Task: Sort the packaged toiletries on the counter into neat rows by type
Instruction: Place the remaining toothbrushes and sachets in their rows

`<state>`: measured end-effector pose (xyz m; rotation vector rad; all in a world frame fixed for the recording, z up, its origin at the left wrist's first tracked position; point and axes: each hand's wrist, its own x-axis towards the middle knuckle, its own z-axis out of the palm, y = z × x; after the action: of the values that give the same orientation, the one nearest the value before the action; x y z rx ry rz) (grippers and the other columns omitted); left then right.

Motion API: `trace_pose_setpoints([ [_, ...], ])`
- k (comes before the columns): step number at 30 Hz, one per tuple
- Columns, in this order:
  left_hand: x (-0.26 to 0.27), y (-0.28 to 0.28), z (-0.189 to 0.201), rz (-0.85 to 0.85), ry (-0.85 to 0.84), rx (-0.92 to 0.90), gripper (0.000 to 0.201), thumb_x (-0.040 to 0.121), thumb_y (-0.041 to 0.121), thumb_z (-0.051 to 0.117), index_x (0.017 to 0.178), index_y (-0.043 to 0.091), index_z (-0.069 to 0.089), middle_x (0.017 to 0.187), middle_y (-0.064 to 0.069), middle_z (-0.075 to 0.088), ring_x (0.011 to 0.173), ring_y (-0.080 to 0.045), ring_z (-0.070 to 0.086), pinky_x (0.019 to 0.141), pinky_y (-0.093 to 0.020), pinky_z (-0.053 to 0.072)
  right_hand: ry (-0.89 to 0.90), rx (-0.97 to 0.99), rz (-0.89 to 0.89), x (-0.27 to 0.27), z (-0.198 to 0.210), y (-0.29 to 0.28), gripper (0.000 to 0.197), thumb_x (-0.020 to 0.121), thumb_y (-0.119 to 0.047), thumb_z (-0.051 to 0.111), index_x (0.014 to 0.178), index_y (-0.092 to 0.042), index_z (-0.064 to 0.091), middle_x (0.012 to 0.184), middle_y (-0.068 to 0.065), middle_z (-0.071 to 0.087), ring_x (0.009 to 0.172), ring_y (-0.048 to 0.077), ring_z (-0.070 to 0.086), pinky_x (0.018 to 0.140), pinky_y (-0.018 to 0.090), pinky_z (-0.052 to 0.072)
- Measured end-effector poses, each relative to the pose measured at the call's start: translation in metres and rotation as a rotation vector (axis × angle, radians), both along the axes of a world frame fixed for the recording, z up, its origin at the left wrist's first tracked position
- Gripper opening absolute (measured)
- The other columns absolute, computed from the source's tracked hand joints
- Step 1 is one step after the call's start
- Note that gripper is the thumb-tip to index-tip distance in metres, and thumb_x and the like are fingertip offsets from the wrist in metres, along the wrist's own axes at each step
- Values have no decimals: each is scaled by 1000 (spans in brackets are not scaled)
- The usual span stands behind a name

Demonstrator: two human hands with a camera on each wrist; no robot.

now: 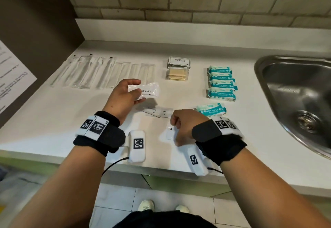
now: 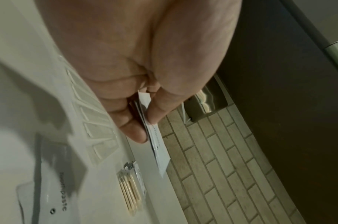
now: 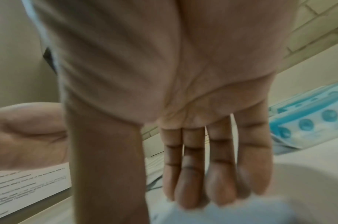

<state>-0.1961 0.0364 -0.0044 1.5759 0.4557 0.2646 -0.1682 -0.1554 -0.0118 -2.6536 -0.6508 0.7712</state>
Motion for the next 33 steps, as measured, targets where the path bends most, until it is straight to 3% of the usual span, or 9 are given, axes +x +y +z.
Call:
trace_pose_setpoints([
  [3, -1, 13, 1, -9, 13, 9, 24, 96, 0, 50, 117, 11, 56, 88, 0, 54, 79, -13, 62, 81, -24, 57, -6, -46, -11, 3, 1, 12, 36, 64, -10, 72, 94, -24, 61, 96, -5, 64, 87, 17, 64, 71, 24, 54],
  [8, 0, 36, -2, -39, 44, 22, 24, 95, 0, 52, 117, 12, 56, 103, -5, 58, 90, -18, 64, 78, -23, 58, -22, -87, 43, 6, 2, 26, 19, 71, -6, 68, 80, -22, 63, 75, -7, 58, 71, 15, 56, 47, 13, 35],
  [11, 2, 42, -5, -72, 69, 13, 24, 95, 0, 52, 115, 13, 56, 115, -13, 58, 92, -20, 64, 71, -19, 58, 5, 89, 21, 12, 4, 33, 20, 74, -7, 70, 70, -23, 60, 65, -13, 53, 67, 11, 53, 53, 16, 38],
  [15, 5, 42, -4, -113, 82, 4, 27, 95, -1, 51, 119, 11, 56, 95, -5, 58, 78, -14, 65, 79, -27, 59, -65, 409, -49, 23, 15, 43, 16, 80, -11, 68, 77, -19, 54, 76, -6, 58, 75, 15, 55, 69, 27, 44],
  [17, 6, 44, -3, -134, 99, -4, 26, 96, 0, 51, 117, 14, 57, 94, -6, 61, 77, -17, 66, 84, -36, 56, -102, 503, -86, 26, 18, 49, 23, 83, -14, 65, 72, -20, 45, 73, -5, 55, 67, 15, 52, 63, 28, 41],
  [21, 5, 47, -1, -188, 118, 0, 24, 96, 1, 51, 103, 23, 59, 105, -11, 64, 85, -26, 66, 92, -52, 53, -128, 575, -92, 27, 20, 55, 30, 80, -21, 72, 74, -16, 44, 62, -7, 45, 56, 13, 40, 54, 25, 32],
  [23, 5, 48, -1, -220, 123, 6, 25, 96, 1, 51, 103, 24, 58, 99, -6, 67, 81, -24, 68, 90, -55, 51, -128, 579, -74, 26, 19, 58, 34, 71, -20, 81, 74, -18, 47, 71, -6, 51, 62, 12, 43, 57, 24, 34],
  [28, 8, 47, 3, -287, 158, 5, 25, 97, 3, 50, 106, 23, 59, 89, -3, 65, 70, -25, 65, 78, -50, 53, -128, 527, -56, 31, 14, 63, 32, 65, -6, 79, 85, -20, 58, 95, -3, 62, 87, 15, 56, 74, 23, 46],
  [33, 12, 48, 6, -279, 185, -10, 28, 96, -1, 43, 103, 21, 60, 94, -13, 67, 67, -29, 65, 75, -46, 52, -169, 581, -83, 40, 12, 69, 46, 66, -9, 83, 105, -18, 61, 101, -10, 60, 97, 8, 54, 79, 5, 40],
])
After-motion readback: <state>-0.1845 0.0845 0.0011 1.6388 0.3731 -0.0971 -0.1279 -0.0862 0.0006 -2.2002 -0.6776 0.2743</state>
